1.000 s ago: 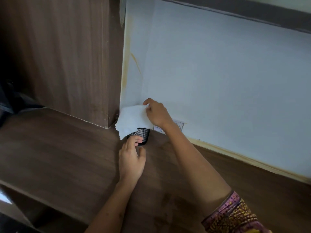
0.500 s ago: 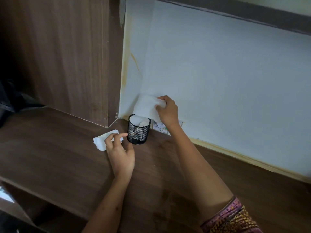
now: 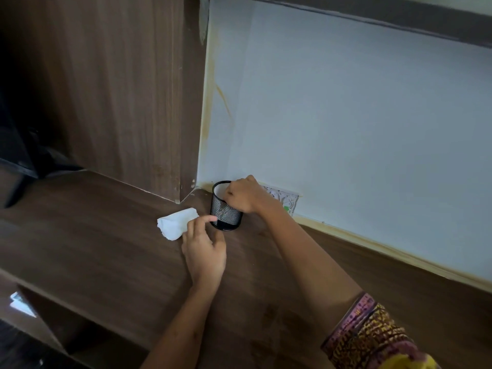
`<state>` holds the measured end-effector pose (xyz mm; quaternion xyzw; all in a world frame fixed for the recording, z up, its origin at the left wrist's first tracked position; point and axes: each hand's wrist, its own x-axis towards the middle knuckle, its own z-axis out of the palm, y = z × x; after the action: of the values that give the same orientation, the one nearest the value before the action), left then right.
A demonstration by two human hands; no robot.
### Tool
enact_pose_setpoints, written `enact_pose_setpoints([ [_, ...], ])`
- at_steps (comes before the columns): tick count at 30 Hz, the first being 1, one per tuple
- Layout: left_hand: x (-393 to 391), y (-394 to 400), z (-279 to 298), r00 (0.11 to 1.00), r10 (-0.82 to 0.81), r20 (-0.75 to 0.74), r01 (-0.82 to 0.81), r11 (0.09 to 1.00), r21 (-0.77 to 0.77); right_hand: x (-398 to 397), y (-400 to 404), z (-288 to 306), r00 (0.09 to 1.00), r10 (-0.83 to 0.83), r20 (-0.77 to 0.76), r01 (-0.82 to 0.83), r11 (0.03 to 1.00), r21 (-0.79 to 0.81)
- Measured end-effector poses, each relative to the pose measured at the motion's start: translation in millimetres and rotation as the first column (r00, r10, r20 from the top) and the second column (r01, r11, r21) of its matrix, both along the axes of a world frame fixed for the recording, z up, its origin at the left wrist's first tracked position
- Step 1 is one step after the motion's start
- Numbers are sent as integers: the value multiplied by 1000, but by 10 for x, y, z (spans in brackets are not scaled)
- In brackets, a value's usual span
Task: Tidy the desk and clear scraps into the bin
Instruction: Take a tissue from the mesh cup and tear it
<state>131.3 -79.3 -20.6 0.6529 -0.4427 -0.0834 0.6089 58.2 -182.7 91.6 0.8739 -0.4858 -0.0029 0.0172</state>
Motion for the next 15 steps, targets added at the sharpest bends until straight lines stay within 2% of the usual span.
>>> enact_pose_setpoints([
  [3,-20,12,0,1000,-9,4,9,1000,8,17,-16,24,1000,7,21,-8,999,48],
  [4,-8,14,9,1000,5,-13,-5,1000,3,19,-16,27,999,24,39,-24,1000,0],
  [6,19,26,49,995,72,-68,-75,996,-38,15,-16,-7,986,107,125,-79,975,-209],
  [8,49,61,109,969,175,-172,-192,978,-87,33,16,-97,937,276,214,-171,897,-408],
  [10,82,108,169,916,263,-304,-298,951,-77,94,60,-239,856,486,174,-355,799,-485],
  [12,101,135,205,872,297,-388,-342,938,-51,184,125,-385,808,588,43,-518,742,-425],
  [15,106,138,215,861,290,-417,-334,942,-35,290,160,-585,826,559,-68,-558,797,-233],
])
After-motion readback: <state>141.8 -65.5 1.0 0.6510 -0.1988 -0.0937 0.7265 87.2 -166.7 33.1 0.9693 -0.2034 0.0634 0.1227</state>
